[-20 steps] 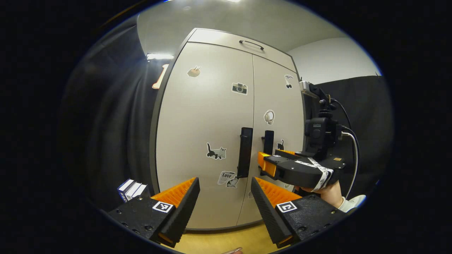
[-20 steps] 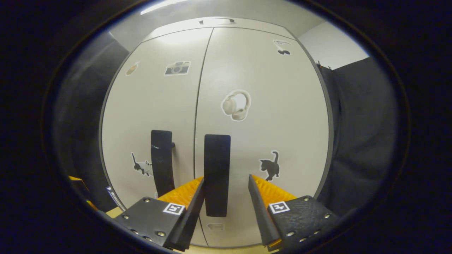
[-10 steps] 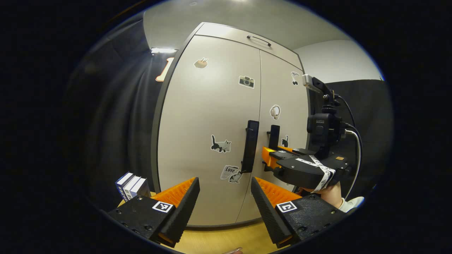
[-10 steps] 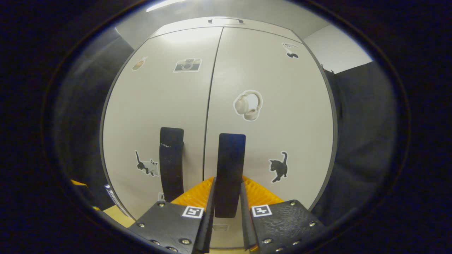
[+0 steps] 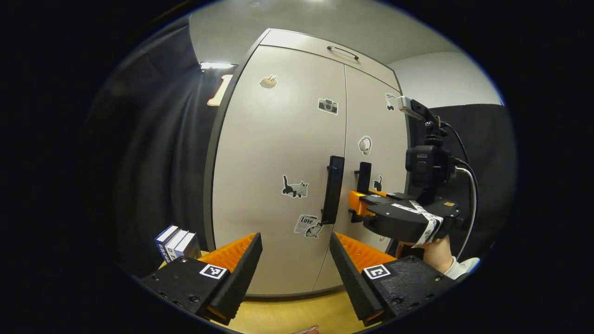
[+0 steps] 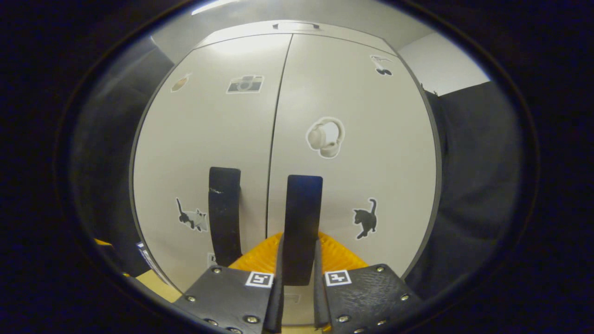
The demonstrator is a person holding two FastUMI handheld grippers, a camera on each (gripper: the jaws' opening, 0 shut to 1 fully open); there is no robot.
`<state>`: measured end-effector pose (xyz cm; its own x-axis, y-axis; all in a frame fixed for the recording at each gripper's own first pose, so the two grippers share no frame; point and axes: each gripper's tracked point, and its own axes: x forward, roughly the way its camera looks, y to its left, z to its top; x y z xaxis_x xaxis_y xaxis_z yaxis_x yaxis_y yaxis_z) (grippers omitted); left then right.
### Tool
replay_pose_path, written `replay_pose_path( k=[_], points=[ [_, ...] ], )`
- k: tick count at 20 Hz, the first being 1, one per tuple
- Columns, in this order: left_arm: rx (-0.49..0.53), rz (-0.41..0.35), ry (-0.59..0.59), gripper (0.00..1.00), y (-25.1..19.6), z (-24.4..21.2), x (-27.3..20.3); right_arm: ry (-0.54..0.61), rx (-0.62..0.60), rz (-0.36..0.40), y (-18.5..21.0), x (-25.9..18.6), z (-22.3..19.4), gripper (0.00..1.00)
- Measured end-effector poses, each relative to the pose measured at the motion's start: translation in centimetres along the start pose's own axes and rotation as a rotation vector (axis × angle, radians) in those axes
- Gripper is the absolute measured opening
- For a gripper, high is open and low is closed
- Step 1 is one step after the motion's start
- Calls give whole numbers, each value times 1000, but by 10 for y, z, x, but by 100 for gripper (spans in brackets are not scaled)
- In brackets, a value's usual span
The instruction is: Open the right door of the double-door shoe cabinet with the right hand, and open the left door with the left hand.
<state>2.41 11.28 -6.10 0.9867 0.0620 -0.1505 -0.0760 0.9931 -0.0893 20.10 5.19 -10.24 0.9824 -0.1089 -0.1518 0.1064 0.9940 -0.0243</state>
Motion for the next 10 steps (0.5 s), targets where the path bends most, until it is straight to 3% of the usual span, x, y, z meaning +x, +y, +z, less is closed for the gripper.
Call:
replay_pose_path(
  k=[7,10],
  points=[
    [0,-29,-21,94,-21,7,-7,15,-18,25,-11,-35,1,26],
    [17,-59,-26,91,-44,12,-12,26,-29,49,-17,-48,3,26]
  ],
)
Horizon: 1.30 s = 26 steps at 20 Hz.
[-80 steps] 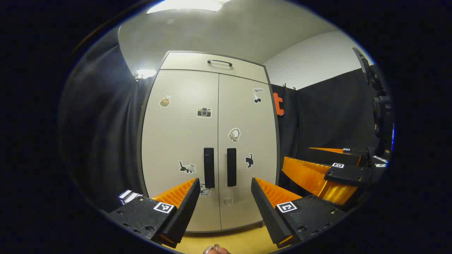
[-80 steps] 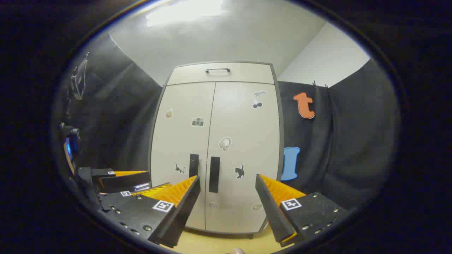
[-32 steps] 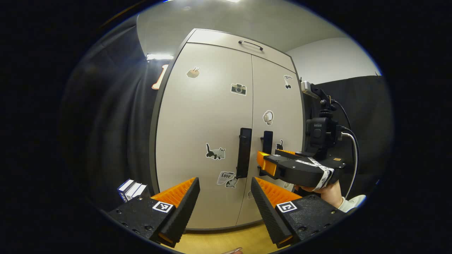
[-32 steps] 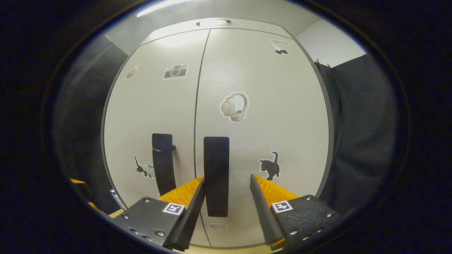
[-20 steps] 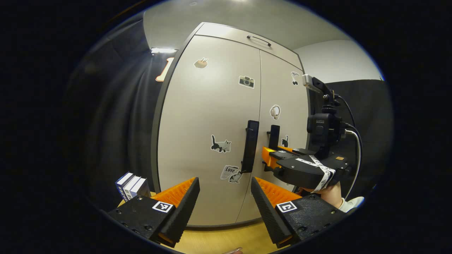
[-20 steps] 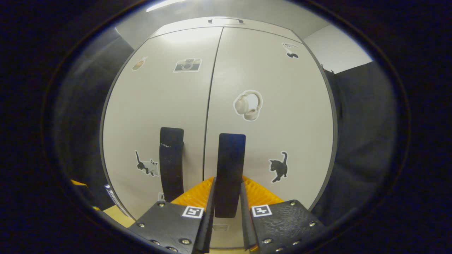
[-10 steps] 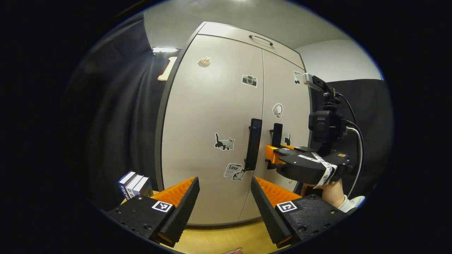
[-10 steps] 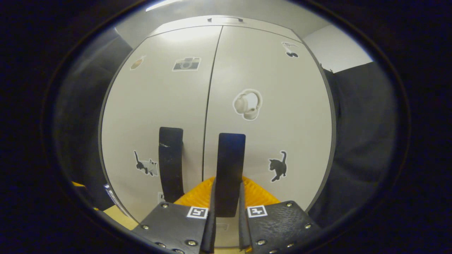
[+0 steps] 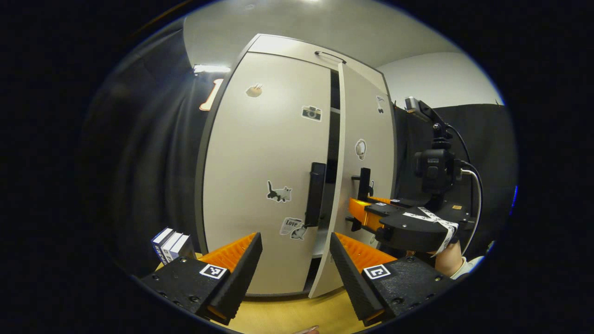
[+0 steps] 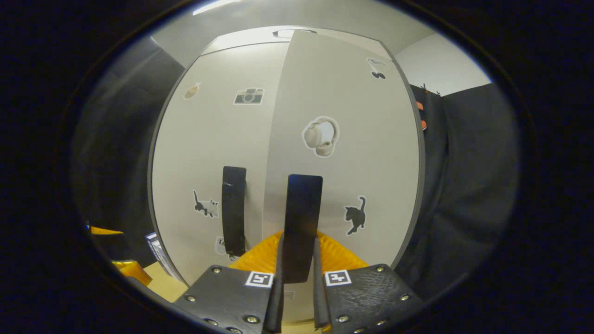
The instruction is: Open the right door of the double-door shoe cabinet with the right hand, and open the left door with the left hand.
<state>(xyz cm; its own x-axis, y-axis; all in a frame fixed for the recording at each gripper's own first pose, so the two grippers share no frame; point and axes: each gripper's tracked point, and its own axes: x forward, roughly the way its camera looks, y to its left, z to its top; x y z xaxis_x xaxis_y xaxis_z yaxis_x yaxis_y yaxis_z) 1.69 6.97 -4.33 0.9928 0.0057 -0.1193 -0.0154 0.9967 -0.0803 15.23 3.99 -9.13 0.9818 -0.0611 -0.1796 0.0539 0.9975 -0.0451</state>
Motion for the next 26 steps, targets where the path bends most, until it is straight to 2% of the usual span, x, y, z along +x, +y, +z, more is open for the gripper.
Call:
replay_pose_path(
  k=[3,4,5,12,17,19,20,21,26],
  points=[
    [15,-15,-12,92,-28,5,-9,5,-4,30,-6,-10,0,29],
    [19,-13,-16,91,-37,6,-14,4,4,46,-10,-21,0,26],
    [23,-9,-16,91,-45,6,-18,16,15,67,-13,-25,-2,18],
    [34,68,-35,91,-89,11,-38,16,7,183,-37,-62,-2,18],
    [20,124,-49,91,-119,10,-47,7,12,237,-73,-94,-1,18],
    [8,129,-45,91,-134,6,-46,7,10,248,-89,-103,-2,18],
    [0,125,-45,88,-143,5,-46,6,5,249,-98,-108,-3,17],
    [-10,118,-46,91,-153,4,-45,1,0,245,-107,-113,-3,17],
    [4,102,-42,91,-187,-3,-40,-18,-79,201,-144,-126,-4,17]
  ],
)
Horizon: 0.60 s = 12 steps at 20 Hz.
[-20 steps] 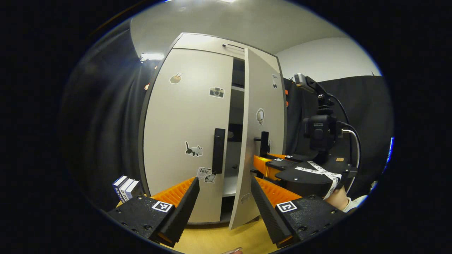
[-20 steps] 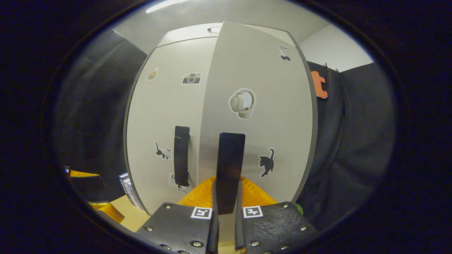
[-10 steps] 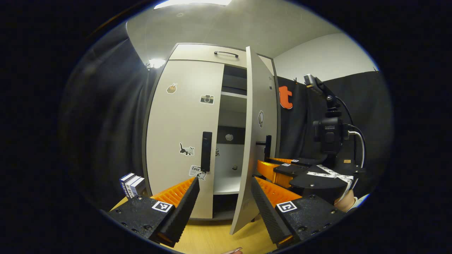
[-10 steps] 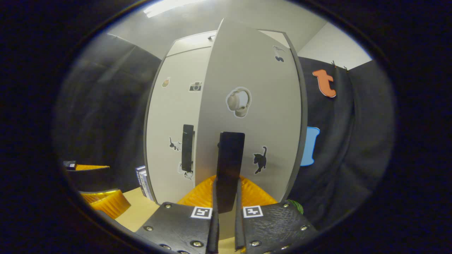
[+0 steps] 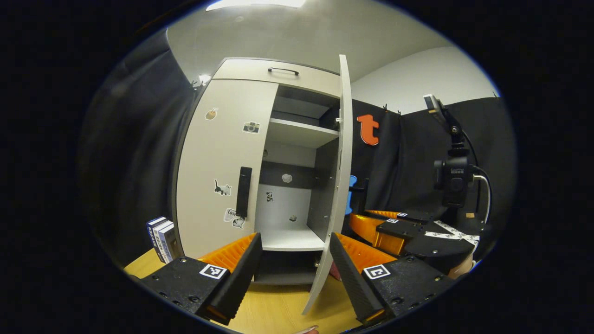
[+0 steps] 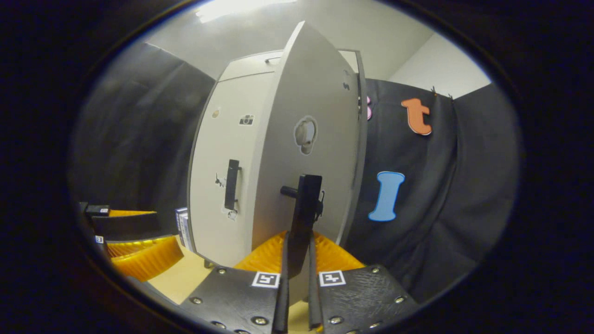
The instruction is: Open the right door of the double-door shoe cabinet with the right hand, and open the left door with the left hand.
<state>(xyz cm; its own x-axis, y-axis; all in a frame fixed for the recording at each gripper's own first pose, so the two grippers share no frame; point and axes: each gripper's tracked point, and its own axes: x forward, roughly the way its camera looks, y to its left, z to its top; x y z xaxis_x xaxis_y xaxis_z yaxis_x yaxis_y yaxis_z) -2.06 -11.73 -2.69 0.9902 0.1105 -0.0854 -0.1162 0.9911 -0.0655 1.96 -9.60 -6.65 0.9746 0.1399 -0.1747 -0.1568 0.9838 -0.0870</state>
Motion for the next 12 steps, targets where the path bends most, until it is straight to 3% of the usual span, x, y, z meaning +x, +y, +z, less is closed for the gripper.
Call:
replay_pose_path(
  k=[12],
  points=[
    [31,-29,-22,91,-38,-1,17,5,71,-115,-81,-14,-13,14]
  ],
)
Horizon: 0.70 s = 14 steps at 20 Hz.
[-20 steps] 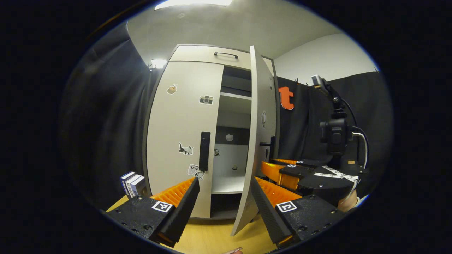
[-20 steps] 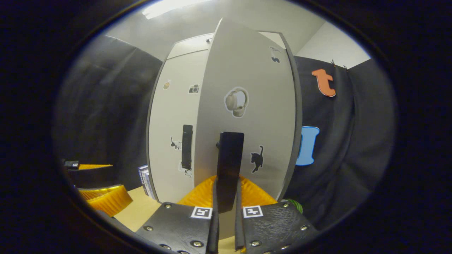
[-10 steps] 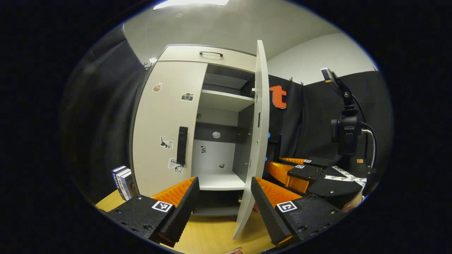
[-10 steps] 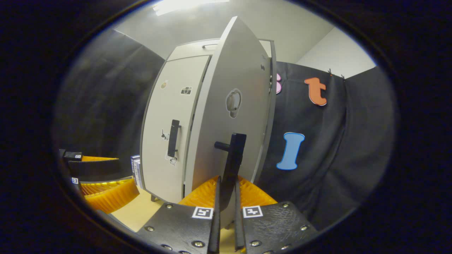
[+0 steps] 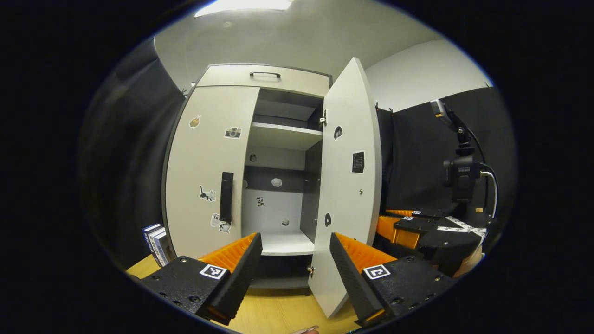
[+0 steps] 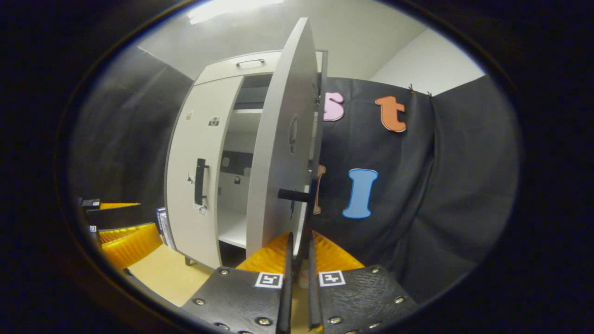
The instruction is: Open the right door of the double-door shoe cabinet with the right hand, and open the left door with the left hand.
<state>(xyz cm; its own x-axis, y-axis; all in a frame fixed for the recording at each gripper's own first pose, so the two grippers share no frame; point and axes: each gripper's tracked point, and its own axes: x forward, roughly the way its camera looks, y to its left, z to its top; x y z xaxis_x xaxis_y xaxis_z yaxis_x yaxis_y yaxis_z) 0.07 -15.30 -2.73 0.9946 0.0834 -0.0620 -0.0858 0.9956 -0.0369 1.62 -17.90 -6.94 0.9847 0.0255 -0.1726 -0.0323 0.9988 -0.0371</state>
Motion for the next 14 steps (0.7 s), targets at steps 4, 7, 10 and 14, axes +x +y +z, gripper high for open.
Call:
replay_pose_path(
  k=[4,7,10,14],
  points=[
    [4,4,25,88,-6,-8,12,-1,17,38,-3,0,0,9],
    [-10,21,-7,88,-2,-2,15,4,11,51,-4,-2,-1,9],
    [-40,36,-18,89,4,-1,18,23,38,80,-4,-6,-5,9],
    [15,103,-32,90,26,3,21,33,83,113,-4,-20,-4,19]
  ],
)
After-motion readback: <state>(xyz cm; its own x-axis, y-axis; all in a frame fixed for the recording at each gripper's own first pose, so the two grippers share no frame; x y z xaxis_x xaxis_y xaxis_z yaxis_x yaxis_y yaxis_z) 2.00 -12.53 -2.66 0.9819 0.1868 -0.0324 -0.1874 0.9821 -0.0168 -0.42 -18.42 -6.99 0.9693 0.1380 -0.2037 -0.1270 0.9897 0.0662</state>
